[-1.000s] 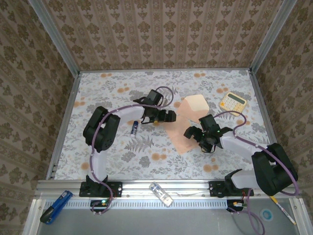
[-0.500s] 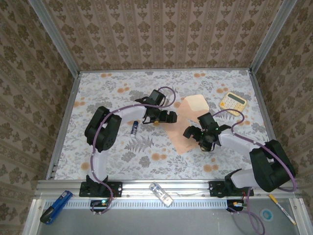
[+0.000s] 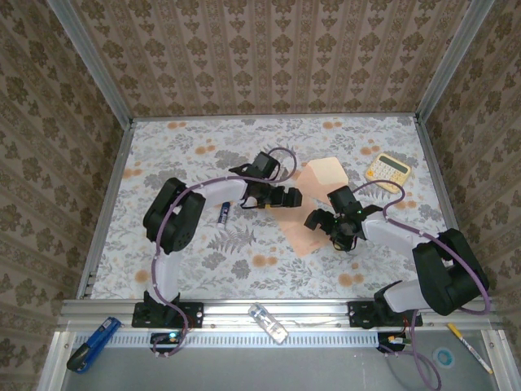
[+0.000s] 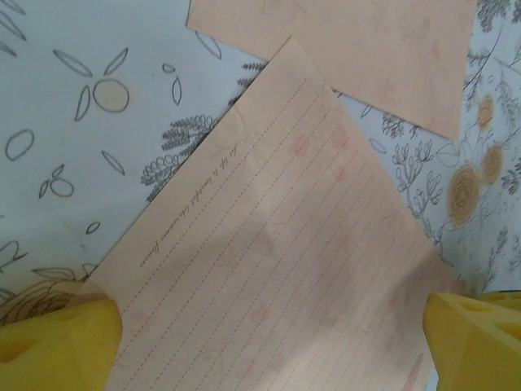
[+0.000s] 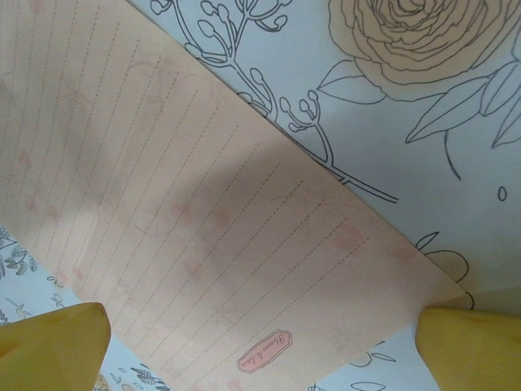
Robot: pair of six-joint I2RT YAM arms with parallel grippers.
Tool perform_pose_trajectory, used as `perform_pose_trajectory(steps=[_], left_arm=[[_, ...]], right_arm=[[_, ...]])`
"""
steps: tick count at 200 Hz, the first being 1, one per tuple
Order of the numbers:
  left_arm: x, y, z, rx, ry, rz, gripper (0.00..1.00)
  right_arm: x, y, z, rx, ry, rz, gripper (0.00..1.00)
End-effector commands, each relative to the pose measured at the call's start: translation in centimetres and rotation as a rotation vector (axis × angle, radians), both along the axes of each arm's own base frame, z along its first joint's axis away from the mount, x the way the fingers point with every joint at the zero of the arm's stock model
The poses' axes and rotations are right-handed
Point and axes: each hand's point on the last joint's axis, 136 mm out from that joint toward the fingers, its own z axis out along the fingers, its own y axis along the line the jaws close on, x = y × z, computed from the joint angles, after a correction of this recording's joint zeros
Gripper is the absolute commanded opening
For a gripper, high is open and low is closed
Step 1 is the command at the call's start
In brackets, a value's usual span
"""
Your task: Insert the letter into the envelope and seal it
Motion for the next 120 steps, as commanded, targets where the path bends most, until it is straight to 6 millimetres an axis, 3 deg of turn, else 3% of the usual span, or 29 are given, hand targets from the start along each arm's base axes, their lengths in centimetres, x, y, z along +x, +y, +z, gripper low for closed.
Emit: perform_pose_trajectory(steps=[1,28,66,120], left_arm=[[0.0,1.8,0.5,0.09,-0.018,-0.02,0.95],[1.1,4.3,1.1,0.191,-0.041,-0.001,0.95],[2.0,6.1,1.7,0.246,-0.028,0.005,0.96],[1.3,5.6,0.3,0.271,0.048,-0.019,0.96]], right_arm=[[2.8,1.7,-0.3,0.052,-0.109,0.042,1.0],[2.7,1.6,-0.3,0.05,-0.107,0.043,1.0],[2.6,1.6,-0.3,0.048,-0.106,0.044,1.0],[2.7,1.6,-0.4,0.05,-0.104,0.043,1.0]])
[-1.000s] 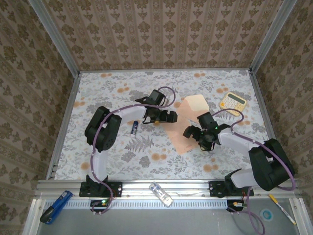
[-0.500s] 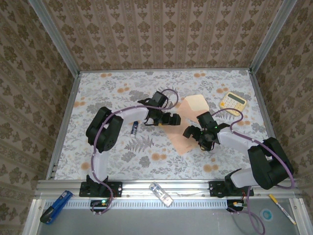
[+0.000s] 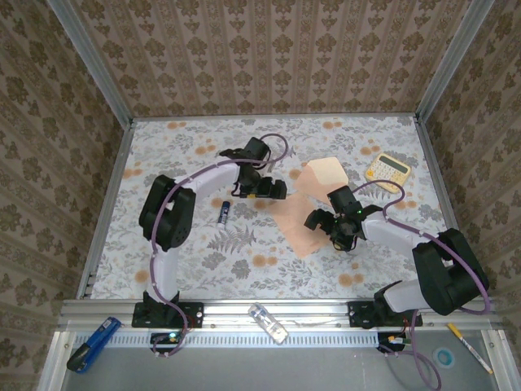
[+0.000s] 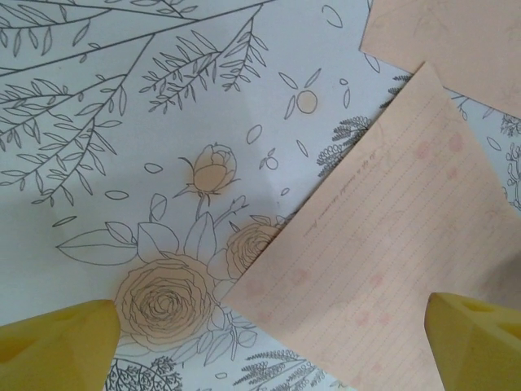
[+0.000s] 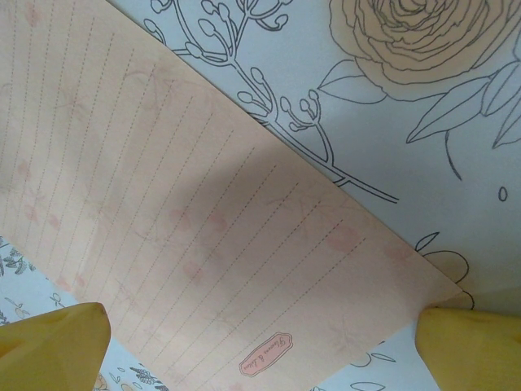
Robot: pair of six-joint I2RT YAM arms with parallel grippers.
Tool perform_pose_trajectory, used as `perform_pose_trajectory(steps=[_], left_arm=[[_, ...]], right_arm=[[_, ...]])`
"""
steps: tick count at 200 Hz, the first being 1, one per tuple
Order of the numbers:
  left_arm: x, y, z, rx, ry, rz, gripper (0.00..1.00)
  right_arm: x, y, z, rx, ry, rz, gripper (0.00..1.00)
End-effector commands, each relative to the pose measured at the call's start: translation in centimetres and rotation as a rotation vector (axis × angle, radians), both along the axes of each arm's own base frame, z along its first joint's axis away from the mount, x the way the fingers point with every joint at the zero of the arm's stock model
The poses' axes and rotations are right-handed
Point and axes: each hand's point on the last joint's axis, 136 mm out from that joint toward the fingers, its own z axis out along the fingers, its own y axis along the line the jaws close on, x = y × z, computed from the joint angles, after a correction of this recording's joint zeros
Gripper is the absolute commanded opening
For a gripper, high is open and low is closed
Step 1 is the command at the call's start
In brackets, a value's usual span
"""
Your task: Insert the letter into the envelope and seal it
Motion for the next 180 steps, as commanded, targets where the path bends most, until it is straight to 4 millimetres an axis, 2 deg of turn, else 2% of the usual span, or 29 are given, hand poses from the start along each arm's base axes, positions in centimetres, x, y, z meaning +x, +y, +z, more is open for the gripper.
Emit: perform_pose_trajectory(steps=[1,63,109,180], left_arm=[[-1.3,0.0,-1.3,0.042,0.067,-0.032,0.96],[-2.9,-1.6,-2.4,0.04,0.128,-0.049,0.96],[-2.8,-2.7,-2.3,0.001,0.141,-0.046,0.95],[-3.1,-2.9,-2.8,0.018,0.163,-0.057,0.96]], right_arm=[[2.7,1.6,-0.4,0.051,-0.103,0.039,1.0],[2.8,1.7,-0.5,0.053,-0.101,0.042,1.0],[2.6,1.6,-0.7,0.051,-0.098,0.043,1.0],[2.7,1.8,-0.7,0.056,-0.099,0.046,1.0]])
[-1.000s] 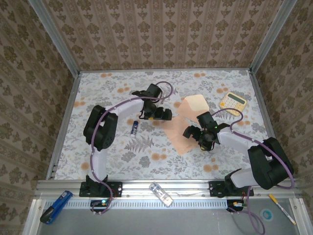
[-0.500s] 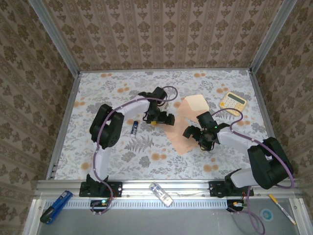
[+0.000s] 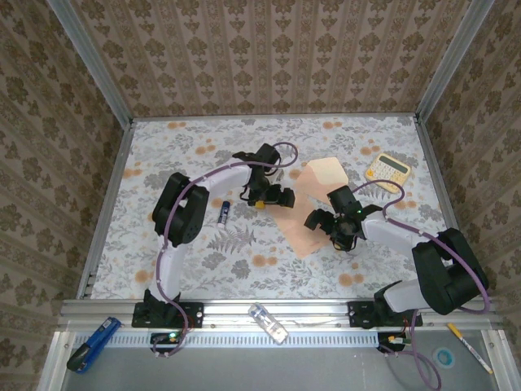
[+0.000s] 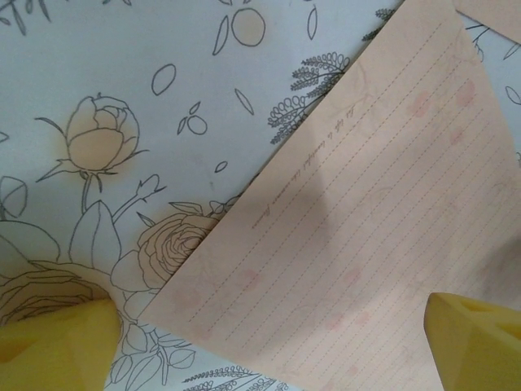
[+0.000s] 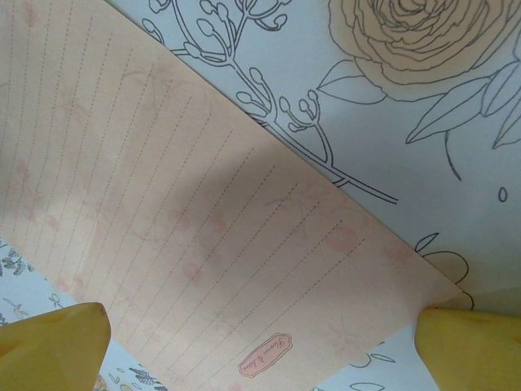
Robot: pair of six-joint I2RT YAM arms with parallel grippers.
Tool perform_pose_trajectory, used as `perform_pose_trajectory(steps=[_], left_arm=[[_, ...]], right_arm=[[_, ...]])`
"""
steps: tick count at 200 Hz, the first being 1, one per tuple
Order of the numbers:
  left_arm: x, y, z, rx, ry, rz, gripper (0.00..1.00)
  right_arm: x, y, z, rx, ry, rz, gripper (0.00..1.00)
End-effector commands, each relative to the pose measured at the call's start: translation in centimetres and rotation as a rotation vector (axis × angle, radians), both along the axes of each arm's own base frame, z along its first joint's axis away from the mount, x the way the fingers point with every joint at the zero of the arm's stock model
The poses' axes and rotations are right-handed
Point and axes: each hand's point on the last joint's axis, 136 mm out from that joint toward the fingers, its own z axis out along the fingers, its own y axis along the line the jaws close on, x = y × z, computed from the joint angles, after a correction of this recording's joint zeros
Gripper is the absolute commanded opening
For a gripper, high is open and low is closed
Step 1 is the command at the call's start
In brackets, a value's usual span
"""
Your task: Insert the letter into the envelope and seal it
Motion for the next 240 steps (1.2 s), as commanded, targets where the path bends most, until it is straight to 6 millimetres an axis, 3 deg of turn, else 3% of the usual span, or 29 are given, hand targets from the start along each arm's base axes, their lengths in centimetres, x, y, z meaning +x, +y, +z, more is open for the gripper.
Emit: perform_pose_trajectory(steps=[1,62,154,207,240], left_arm=[[-0.7,-0.3,-0.4,0.013,0.039,-0.006,0.96],[-0.8,0.1,-0.7,0.048,0.033,-0.021,0.96],[-3.4,-3.1,0.4,-0.053,0.075,-0.055,0.96],[-2.6,-4.3,3.4,-0.198,0.067,-0.031,0.96],[-1.5,-4.1,5.1,-0.268,0.052,0.01,0.96]], right_arm=[[2.7,1.8,-0.6,0.058,-0.104,0.045,1.0],[2.9,1.9,-0.6,0.059,-0.102,0.047,1.0],[2.8,1.8,-0.9,0.057,-0.097,0.045,1.0],[2.7,1.8,-0.9,0.057,-0.096,0.043,1.0],[2.6,1.7,-0.9,0.055,-0.098,0.042,1.0]])
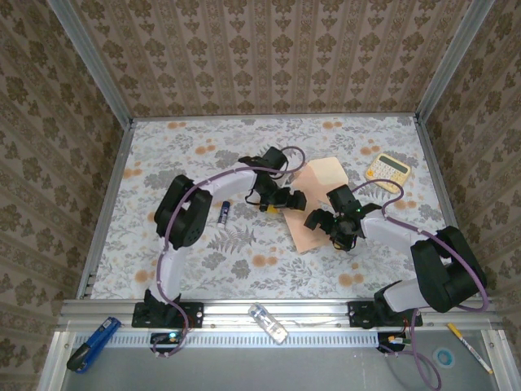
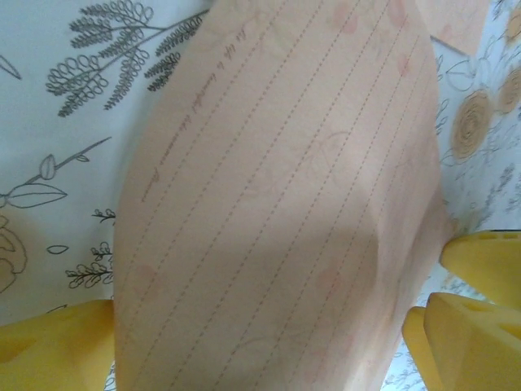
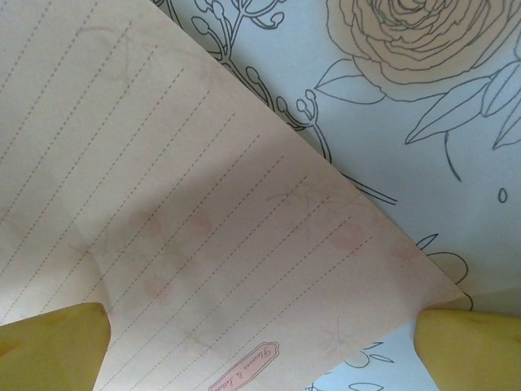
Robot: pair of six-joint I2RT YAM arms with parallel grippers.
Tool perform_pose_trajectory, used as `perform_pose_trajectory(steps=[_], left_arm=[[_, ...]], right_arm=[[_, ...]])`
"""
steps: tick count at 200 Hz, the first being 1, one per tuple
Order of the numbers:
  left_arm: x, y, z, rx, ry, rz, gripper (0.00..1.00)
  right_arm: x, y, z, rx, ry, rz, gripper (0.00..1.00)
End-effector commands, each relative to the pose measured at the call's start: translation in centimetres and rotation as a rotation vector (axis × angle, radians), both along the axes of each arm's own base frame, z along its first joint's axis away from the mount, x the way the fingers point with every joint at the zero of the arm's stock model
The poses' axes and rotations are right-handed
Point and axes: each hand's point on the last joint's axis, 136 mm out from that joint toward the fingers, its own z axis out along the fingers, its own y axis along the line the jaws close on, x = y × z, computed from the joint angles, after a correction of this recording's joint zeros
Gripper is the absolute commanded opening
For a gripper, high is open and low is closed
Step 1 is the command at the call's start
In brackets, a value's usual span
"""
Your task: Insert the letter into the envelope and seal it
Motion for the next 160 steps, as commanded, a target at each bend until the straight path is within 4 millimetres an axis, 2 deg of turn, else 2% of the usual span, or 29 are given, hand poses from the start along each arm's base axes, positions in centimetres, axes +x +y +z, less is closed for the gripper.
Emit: perform_pose_trajectory(steps=[1,66,146,160], left_arm=[[0.9,-0.4,3.8,-0.108,-0.024,0.035,0.96],[2.2,1.0,5.4,-0.139,-0.049,0.076,0.96],[2.5,0.2,7.2,-0.234,-0.039,0.101,0.96],[2.1,-0.2,7.8,-0.273,-0.013,0.092,0.96]], right_arm=[[2.7,1.7,-0.8,0.061,-0.115,0.038,1.0],[2.8,1.8,-0.9,0.061,-0.113,0.039,1.0],[2.7,1.8,-1.2,0.059,-0.106,0.04,1.0],[2.7,1.7,-1.2,0.058,-0.105,0.04,1.0]])
